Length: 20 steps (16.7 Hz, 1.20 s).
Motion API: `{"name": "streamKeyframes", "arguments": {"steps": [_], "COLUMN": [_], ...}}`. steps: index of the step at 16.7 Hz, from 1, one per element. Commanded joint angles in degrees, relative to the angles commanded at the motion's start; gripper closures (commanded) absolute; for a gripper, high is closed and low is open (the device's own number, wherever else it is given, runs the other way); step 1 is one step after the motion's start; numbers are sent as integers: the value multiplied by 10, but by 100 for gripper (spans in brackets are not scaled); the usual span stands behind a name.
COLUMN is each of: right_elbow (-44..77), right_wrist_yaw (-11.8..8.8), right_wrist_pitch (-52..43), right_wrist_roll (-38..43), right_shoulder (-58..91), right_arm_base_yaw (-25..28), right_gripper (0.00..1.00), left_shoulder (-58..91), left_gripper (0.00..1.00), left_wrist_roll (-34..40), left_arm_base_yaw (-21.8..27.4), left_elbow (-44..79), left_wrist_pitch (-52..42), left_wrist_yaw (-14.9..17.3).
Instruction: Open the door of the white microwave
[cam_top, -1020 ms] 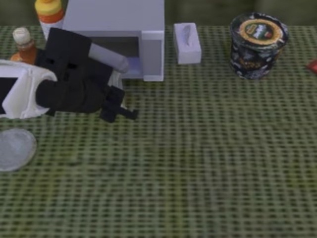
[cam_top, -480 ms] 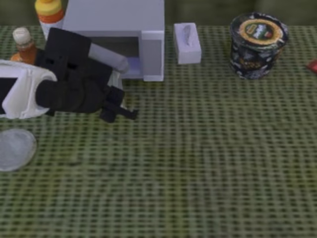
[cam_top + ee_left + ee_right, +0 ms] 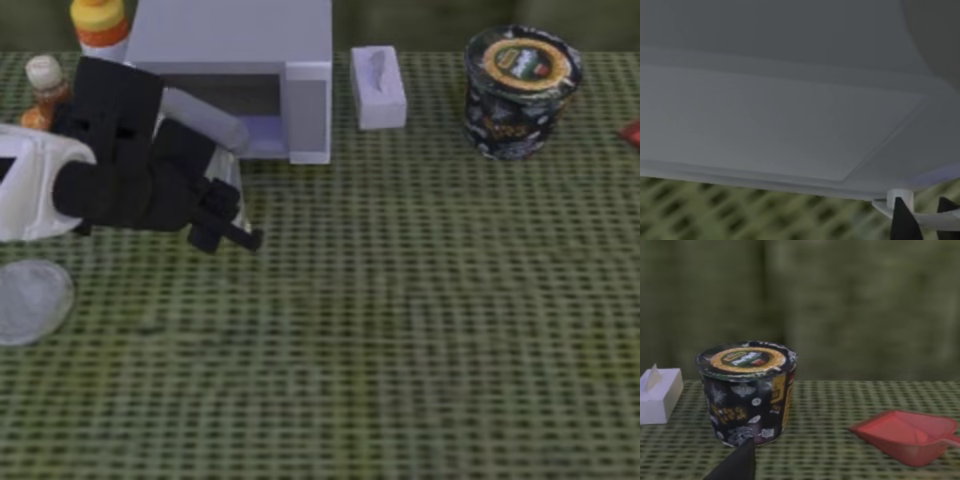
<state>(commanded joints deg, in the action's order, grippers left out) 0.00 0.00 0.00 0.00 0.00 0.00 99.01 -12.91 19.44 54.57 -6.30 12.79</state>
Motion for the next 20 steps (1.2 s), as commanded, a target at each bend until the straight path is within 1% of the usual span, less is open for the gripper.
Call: {"name": "streamKeyframes", "arguments": {"steps": [2,20], "right_elbow": [0,0], "right_wrist_yaw": [0,0], "right_wrist_pitch": [0,0], "right_wrist_roll": [0,0], "right_shoulder": [0,0], "right_arm_base_yaw": [0,0], "right_gripper": [0,0], "left_shoulder": [-1,-1], "left_gripper": [100,100], "left_wrist_roll": [-7,-7], "left_arm_base_yaw": [-4,-4], "left_elbow": [-2,-2], "left_wrist_pitch": [-2,-2], "left_wrist_yaw": [5,5]}}
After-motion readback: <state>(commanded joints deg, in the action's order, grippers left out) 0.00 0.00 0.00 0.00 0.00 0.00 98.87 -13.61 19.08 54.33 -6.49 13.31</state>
